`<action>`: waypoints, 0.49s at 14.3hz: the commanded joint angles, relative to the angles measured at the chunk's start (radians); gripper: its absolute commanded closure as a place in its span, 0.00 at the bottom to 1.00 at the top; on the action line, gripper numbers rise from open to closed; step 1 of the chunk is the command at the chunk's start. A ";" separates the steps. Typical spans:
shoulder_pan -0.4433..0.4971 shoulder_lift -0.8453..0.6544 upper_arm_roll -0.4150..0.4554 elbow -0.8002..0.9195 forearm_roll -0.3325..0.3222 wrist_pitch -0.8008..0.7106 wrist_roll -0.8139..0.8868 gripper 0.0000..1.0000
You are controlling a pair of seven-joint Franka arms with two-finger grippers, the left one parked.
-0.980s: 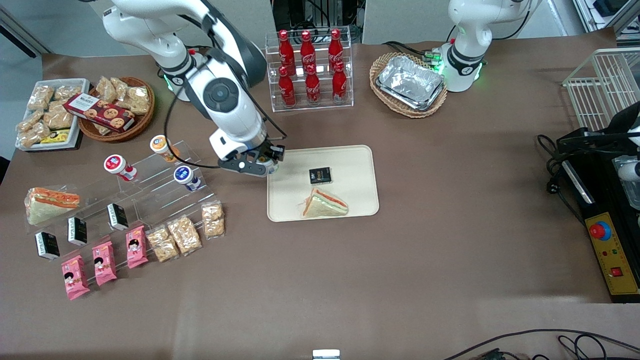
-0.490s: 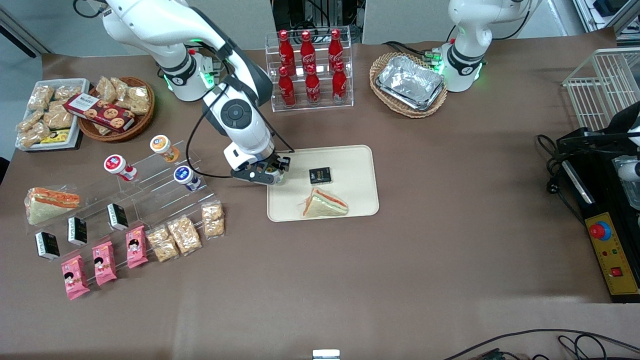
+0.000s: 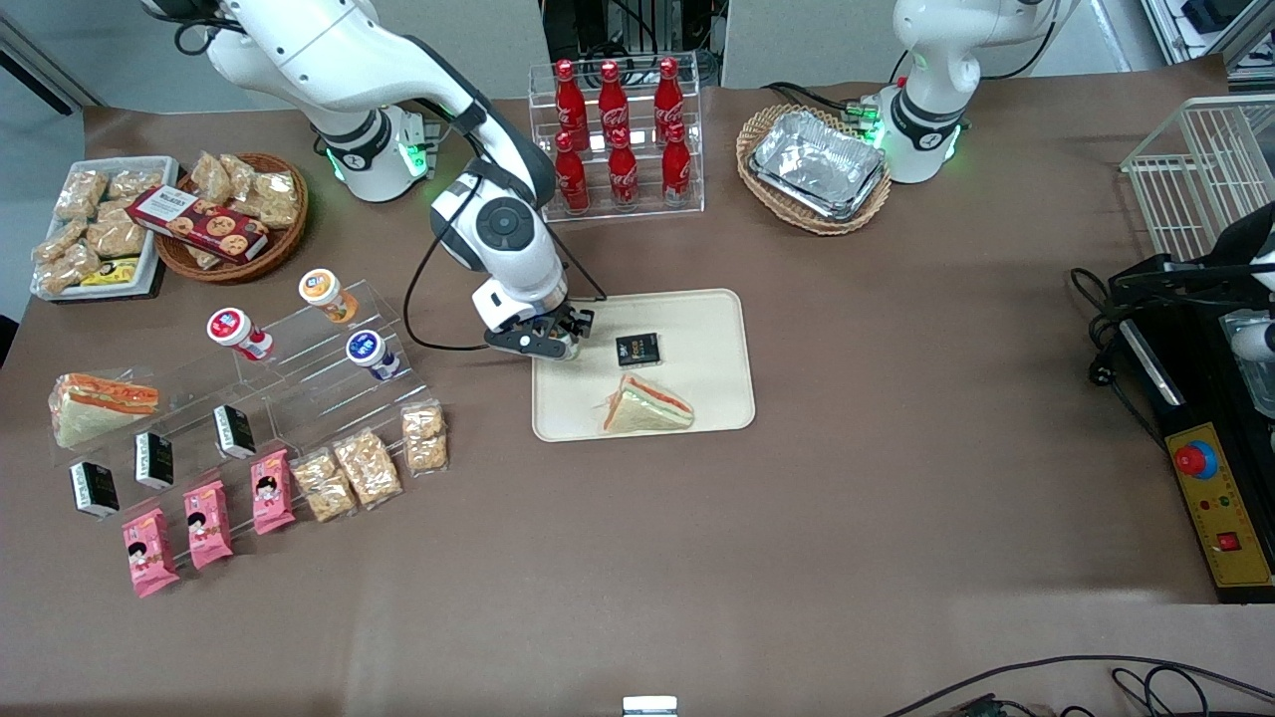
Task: Place green gum on tray
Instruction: 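Lower the green gum bottle onto the tray beside the black packet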
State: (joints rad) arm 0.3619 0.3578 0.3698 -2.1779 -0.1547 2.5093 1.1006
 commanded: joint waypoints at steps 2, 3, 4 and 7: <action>0.008 0.032 0.000 0.000 -0.074 0.046 0.079 0.90; 0.006 0.035 0.000 0.000 -0.074 0.052 0.079 0.90; 0.008 0.038 0.000 0.000 -0.074 0.057 0.085 0.90; 0.008 0.044 0.000 0.000 -0.074 0.066 0.093 0.90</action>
State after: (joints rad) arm 0.3669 0.3887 0.3698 -2.1779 -0.1985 2.5452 1.1566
